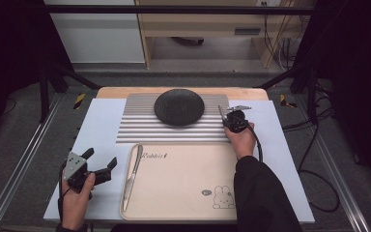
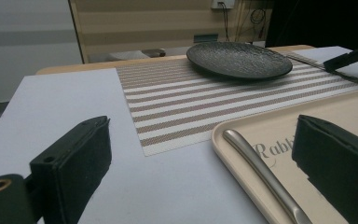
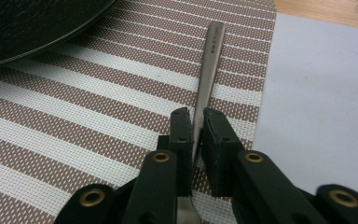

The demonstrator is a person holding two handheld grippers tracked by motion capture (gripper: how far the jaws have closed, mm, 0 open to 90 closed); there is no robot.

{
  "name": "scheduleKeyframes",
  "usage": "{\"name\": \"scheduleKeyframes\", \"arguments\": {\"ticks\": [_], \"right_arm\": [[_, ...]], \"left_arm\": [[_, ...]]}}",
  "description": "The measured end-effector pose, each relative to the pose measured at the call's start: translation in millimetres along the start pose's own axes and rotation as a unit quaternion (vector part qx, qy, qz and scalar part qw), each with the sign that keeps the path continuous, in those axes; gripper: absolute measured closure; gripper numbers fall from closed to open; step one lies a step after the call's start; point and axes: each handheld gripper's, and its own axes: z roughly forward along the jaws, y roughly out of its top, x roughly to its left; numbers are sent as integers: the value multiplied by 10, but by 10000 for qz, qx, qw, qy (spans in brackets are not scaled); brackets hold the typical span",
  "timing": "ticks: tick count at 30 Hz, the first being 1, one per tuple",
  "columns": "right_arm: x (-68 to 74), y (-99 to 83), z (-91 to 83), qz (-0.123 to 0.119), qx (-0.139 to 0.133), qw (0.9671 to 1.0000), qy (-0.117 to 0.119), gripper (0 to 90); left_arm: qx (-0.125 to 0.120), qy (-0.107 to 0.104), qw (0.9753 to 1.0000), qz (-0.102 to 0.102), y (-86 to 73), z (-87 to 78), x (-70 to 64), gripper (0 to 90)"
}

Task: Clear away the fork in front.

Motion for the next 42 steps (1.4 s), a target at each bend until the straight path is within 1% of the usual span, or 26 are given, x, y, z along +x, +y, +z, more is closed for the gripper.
{"name": "scheduleKeyframes", "arguments": {"ticks": [4,6,10,20,27,34,37,38,42], "right_arm": [[-8,-1,-9,59,1,10000,35,854],[-11,-7,-15,-6,-11,10000,58,854],[-21,-23,-31,-53,-25,10000,79,855],[-45,-46,-102,-56,-144,9997,177,856],[-29,-53,-160,-138,-180,9995,208,856],[-19,-37,-275,-205,-253,9992,247,856],[-7,-53,-340,-214,-298,9989,308,856],[-2,-63,-365,-263,-293,9987,321,856],[23,-82,-449,-317,-297,9983,385,856]], "left_arm": [[5,-2,10000,-4,0,-1,2,48],[4,-3,10000,-6,0,-1,4,48],[11,4,10000,-9,0,-1,7,48],[8,18,10000,3,0,-2,9,49],[2,19,10000,-4,1,-5,8,49],[3,19,10000,12,4,0,-1,49],[2,9,10000,29,4,4,-10,49],[3,8,10000,37,5,5,-12,50],[13,5,10000,87,6,10,-33,50]]}}
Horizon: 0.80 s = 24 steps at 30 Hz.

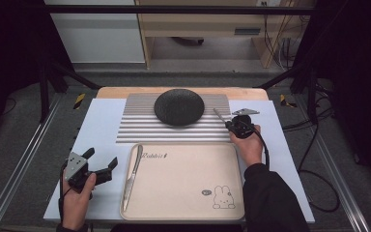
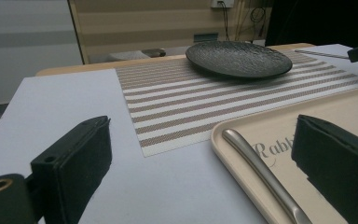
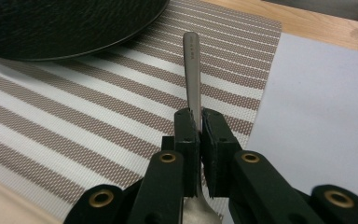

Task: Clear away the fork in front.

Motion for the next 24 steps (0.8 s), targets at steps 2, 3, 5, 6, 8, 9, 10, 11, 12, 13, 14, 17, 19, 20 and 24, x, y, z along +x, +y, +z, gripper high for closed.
{"name": "scheduleKeyframes", "arguments": {"ticks": [2,3,5,6,8,9,10,11,12,13,14,17,19,20,24], "right_arm": [[31,-6,-51,-23,17,9999,104,856],[50,-7,-77,-54,33,9999,139,856],[86,0,-141,-105,22,9997,221,856],[106,5,-178,-159,15,9996,253,856],[143,12,-250,-218,8,9993,317,856],[162,10,-290,-242,-18,9991,357,856],[183,7,-328,-286,-5,9988,394,856],[206,1,-365,-331,12,9985,425,856],[227,-8,-399,-384,16,9982,457,856],[248,-17,-431,-439,34,9978,499,856],[270,-29,-461,-469,43,9975,523,856],[331,-64,-553,-590,78,9962,630,856],[364,-81,-591,-627,109,9957,677,856],[384,-92,-613,-668,128,9951,712,856],[443,-118,-651,-763,189,9938,791,856]], "left_arm": [[3,17,10000,48,4,1,-19,50],[7,52,9999,97,7,1,-31,50],[36,-2,9994,330,28,9,-106,57],[31,-72,9994,334,36,15,-130,55],[53,-19,9984,564,69,41,-209,57],[45,-10,9977,673,92,55,-251,56],[23,-43,9971,755,120,68,-292,51],[8,-94,9964,846,152,85,-333,49],[20,-160,9953,954,186,106,-376,49],[41,-215,9937,1098,220,130,-421,50],[73,-270,9914,1278,252,154,-465,51],[212,-458,9833,1748,356,252,-593,59],[228,-537,9783,1986,424,317,-664,62],[246,-577,9759,2090,450,343,-689,65],[278,-740,9637,2550,575,488,-832,80]]}}
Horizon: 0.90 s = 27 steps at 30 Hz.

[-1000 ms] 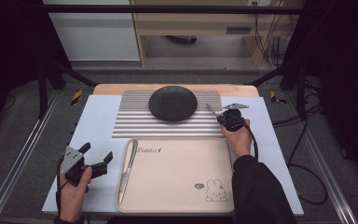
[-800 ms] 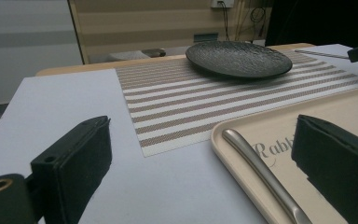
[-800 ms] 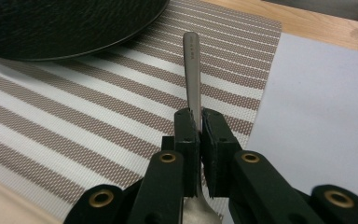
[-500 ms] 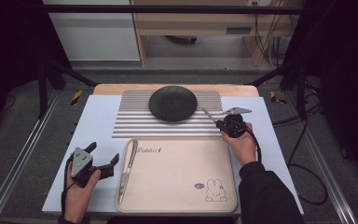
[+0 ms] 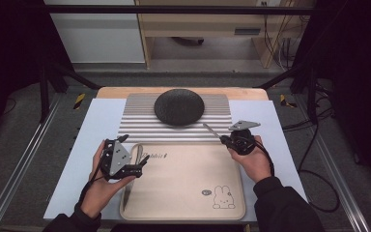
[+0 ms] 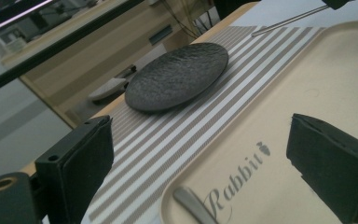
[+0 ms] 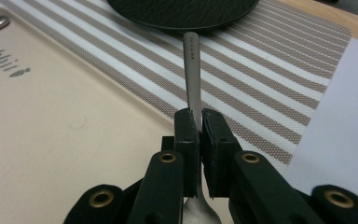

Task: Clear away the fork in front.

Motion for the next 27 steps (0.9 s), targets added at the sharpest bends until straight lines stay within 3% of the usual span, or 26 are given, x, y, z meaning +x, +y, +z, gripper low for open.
{"name": "scheduleKeyframes", "arguments": {"ticks": [5,9,17,27], "right_arm": [[92,10,-26,-26,-14,9999,136,856],[175,29,-45,-92,-16,9997,237,856],[326,47,-70,-219,10,9989,406,856],[406,72,-150,-247,-25,9981,570,856]], "left_arm": [[23,-201,9989,413,132,154,-114,98],[67,-358,9962,792,178,257,-254,110],[92,-456,9937,1018,199,383,-365,115],[27,-438,9907,1290,266,402,-442,134]]}}
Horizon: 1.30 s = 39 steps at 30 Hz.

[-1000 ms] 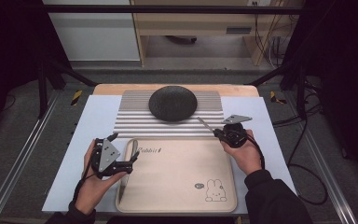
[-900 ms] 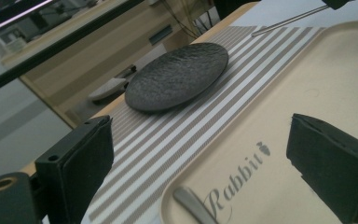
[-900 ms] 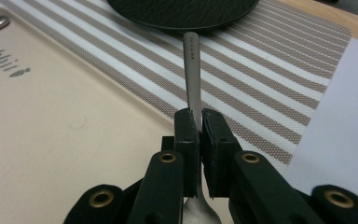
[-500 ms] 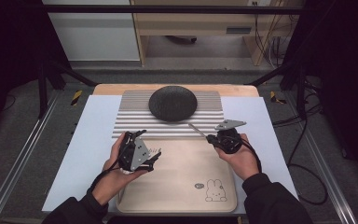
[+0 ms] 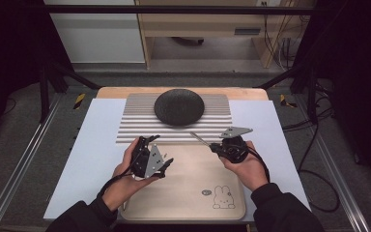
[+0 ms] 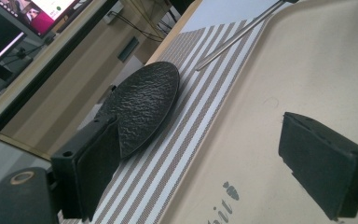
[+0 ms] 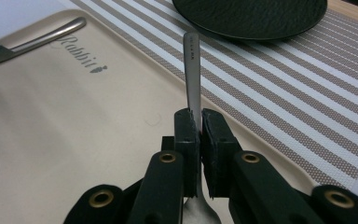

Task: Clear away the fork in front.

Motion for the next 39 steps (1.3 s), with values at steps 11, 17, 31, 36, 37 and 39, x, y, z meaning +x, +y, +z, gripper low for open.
{"name": "scheduleKeyframes", "arguments": {"ticks": [11,17,31,36,37,39], "right_arm": [[175,84,8,-135,21,9995,298,856],[264,136,38,-201,30,9989,431,856],[499,260,122,-355,32,9969,698,856],[549,292,120,-403,-16,9962,771,856],[559,295,119,-420,-28,9960,793,856],[574,301,117,-424,-19,9958,815,856]], "left_arm": [[-80,13,9993,353,81,36,-95,195],[-131,-68,9976,681,128,76,-143,284],[-133,4,9906,1358,168,188,-257,443],[-3,122,9856,1685,168,214,-291,511],[12,143,9852,1708,167,217,-296,527],[42,211,9834,1803,165,219,-305,555]]}}
